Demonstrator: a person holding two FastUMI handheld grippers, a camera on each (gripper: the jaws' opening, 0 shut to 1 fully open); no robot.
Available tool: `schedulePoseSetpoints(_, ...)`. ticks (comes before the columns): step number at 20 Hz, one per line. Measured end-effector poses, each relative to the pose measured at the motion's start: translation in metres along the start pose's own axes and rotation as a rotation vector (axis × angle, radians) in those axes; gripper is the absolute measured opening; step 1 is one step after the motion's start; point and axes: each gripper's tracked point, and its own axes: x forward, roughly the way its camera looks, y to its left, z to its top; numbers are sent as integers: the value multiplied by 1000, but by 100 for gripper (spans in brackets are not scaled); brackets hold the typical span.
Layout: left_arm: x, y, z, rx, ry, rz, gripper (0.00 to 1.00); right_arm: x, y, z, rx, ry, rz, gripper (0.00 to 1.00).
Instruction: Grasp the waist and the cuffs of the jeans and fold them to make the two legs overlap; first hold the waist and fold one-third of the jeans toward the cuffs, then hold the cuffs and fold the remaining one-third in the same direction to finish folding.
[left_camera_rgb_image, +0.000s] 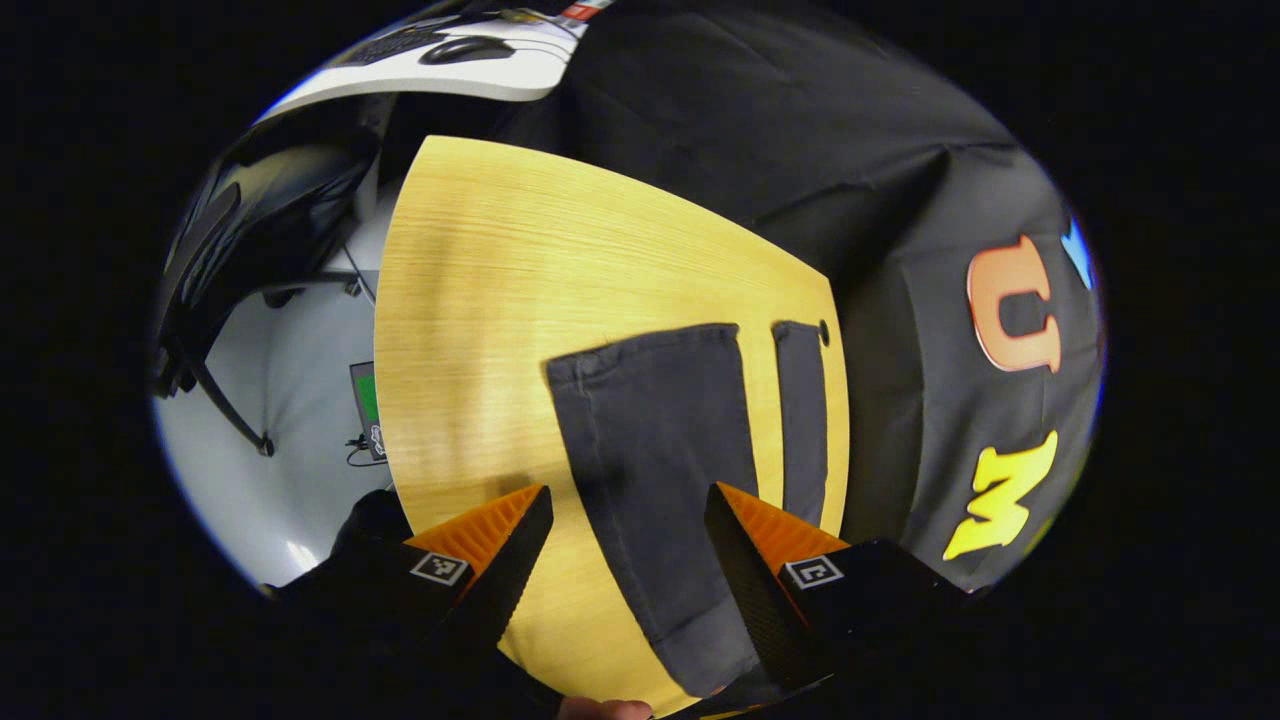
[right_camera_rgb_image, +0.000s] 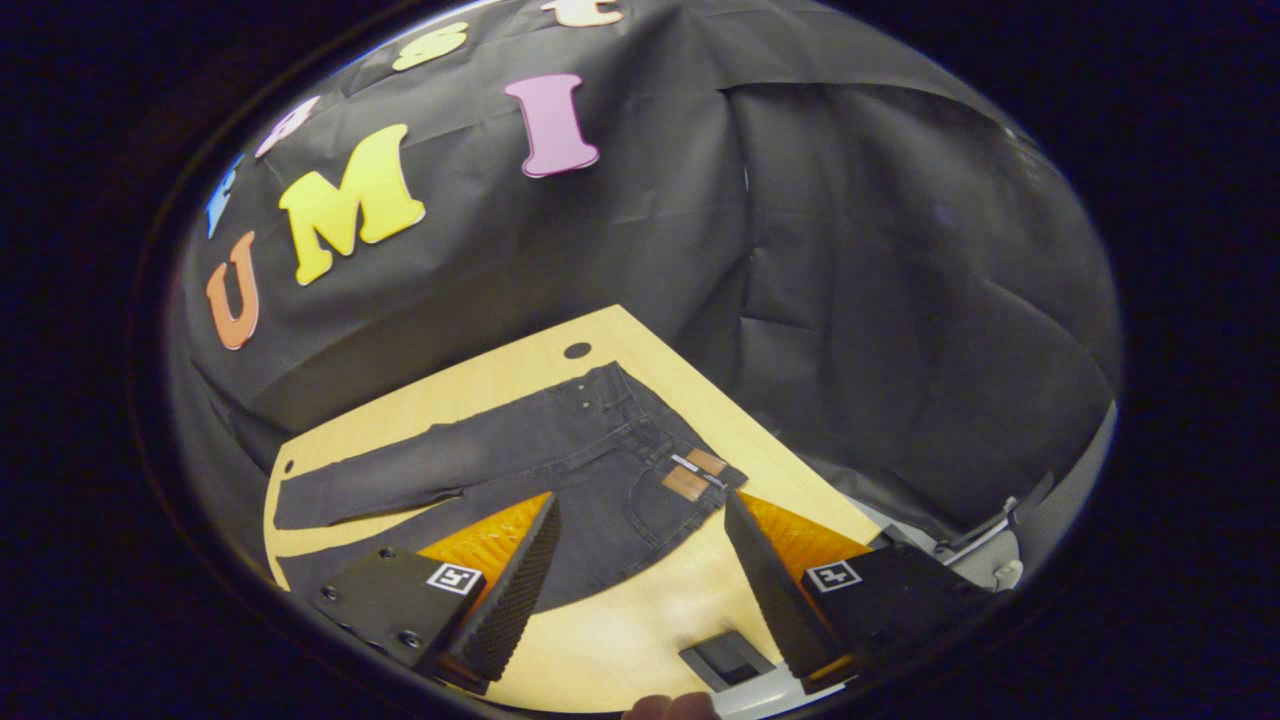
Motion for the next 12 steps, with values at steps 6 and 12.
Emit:
schedulePoseSetpoints(6, 21, 0, 12, 40, -27, 39, 99, 4, -14, 5, 16, 7, -15, 100)
schedulePoseSetpoints(12, 44, -29, 18, 90, -40, -18, 99, 43, -19, -19, 186, 150, 62, 100)
